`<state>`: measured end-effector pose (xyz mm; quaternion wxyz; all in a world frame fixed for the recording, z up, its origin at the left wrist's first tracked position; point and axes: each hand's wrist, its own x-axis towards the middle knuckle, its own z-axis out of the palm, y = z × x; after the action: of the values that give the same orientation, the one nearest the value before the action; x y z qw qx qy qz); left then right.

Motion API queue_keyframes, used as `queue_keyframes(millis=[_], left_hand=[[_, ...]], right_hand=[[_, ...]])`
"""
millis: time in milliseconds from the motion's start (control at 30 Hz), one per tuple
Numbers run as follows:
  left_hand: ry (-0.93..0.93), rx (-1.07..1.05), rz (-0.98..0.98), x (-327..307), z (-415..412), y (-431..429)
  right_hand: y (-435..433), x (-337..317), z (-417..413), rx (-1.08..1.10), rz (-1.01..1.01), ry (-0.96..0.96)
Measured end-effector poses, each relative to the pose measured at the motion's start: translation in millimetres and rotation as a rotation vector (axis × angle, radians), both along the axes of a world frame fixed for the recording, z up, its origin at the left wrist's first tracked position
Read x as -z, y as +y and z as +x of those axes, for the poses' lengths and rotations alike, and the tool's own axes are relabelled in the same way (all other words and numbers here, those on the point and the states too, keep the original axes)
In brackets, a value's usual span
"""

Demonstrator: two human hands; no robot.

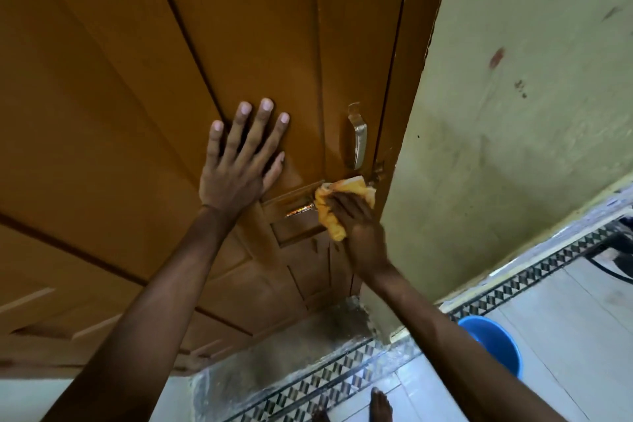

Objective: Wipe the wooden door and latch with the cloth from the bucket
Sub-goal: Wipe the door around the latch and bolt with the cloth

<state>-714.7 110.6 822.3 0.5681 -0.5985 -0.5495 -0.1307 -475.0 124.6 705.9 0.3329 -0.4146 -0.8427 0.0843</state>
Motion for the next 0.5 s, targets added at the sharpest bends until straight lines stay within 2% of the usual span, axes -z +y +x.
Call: queue_keyframes(millis=[67,167,233,300,433,500], left_hand=[[0.004,-0.001,-0.003,0,0,0],[0.002,-0.008,-0.007,-1,1,-1],[0.004,-0.006,-0.01,-1,1,-2],[0.009,-0.005,-0.013,-1,1,-2],[0.007,0.002,-0.005,-1,0,-1],[0.014,-0.004,0.006,0,0,0]], right_hand=[[11,-8,11,0.134,-0.007,-0.029],[1,-18,-23,0.338,-0.125,0.084],[-17,-12,-38,0.261,-0.122,0.038],[-31,2,-24,0.164,-0.208,0.01],[-33,23,29,0.362,-0.389,-0.022],[-28,20,42,0.444,-0.368,0.096]])
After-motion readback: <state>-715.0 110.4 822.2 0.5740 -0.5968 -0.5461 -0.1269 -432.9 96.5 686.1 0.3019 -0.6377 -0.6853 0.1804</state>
